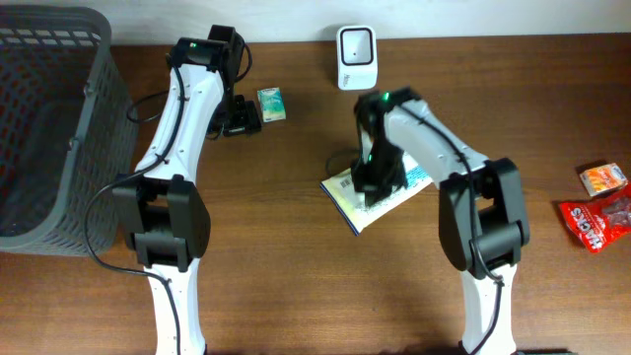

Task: Scan the item barcode

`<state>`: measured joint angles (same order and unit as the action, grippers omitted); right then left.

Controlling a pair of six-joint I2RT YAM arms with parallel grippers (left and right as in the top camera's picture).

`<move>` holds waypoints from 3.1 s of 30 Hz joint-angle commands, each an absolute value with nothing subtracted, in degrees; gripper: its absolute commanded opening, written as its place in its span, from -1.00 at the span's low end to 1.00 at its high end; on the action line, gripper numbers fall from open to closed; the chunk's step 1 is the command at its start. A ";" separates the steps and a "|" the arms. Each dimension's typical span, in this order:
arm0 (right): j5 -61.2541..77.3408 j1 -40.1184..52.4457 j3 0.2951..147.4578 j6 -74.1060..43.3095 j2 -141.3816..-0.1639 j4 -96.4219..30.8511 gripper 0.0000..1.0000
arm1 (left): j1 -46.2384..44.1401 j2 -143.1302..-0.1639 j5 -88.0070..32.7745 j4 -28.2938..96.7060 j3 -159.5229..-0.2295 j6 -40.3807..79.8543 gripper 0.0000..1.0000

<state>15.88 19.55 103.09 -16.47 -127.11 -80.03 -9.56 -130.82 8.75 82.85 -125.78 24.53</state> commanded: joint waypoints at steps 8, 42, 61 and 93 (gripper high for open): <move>11.09 5.45 117.60 -15.49 -128.05 -76.34 -0.92 | -9.41 -130.41 8.40 82.74 -125.60 25.04 0.98; 7.66 -4.91 135.96 -15.27 -127.11 -91.64 0.97 | -9.41 -130.41 8.40 82.74 -125.60 25.04 0.98; 7.66 -4.91 135.96 -15.27 -127.11 -91.66 0.97 | -18.52 -130.72 -24.93 84.93 -118.83 5.45 0.98; 7.66 -4.91 135.96 -15.27 -127.11 -91.64 0.97 | -26.63 -131.37 -27.99 29.67 -81.52 29.32 -0.79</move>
<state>8.38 -5.17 135.28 -15.59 -127.57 -91.53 -26.28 -127.00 -38.79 30.13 -84.09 27.18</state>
